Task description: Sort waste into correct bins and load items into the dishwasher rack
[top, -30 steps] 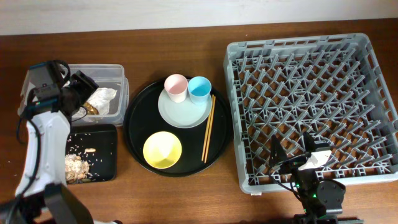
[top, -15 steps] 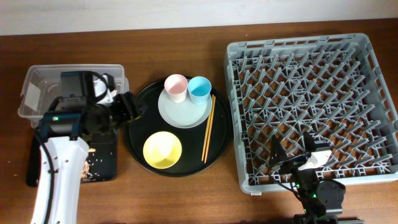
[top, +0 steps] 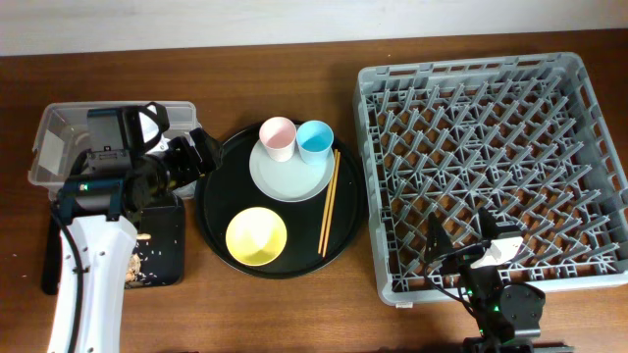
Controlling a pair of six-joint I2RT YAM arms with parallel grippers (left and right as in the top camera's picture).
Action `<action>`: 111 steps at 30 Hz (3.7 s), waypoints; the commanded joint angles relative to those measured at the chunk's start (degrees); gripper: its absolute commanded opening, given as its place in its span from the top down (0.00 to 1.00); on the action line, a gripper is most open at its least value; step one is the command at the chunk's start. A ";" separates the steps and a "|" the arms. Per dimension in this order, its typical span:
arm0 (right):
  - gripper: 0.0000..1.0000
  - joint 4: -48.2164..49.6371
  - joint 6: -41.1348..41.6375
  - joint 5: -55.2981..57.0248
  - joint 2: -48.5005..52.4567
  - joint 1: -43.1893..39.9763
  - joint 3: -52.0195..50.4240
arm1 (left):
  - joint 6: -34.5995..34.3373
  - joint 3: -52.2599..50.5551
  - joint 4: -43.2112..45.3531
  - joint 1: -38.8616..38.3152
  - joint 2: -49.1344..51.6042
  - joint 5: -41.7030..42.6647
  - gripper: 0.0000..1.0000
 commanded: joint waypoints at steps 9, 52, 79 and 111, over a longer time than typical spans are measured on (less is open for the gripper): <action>0.01 1.49 5.88 -9.57 -0.28 -0.33 2.27 | 0.70 0.22 0.09 0.09 -0.24 -0.85 0.01; 0.66 -25.73 -27.50 10.14 100.56 34.58 80.35 | 0.70 0.22 0.09 0.09 -0.24 -0.87 0.01; 0.66 -17.53 -32.81 10.27 110.38 34.07 80.17 | 0.70 0.22 0.09 0.09 -0.24 -0.85 0.01; 0.96 -22.53 -29.68 -15.80 83.19 22.82 81.11 | 0.70 0.22 0.09 0.09 -0.24 -0.87 0.01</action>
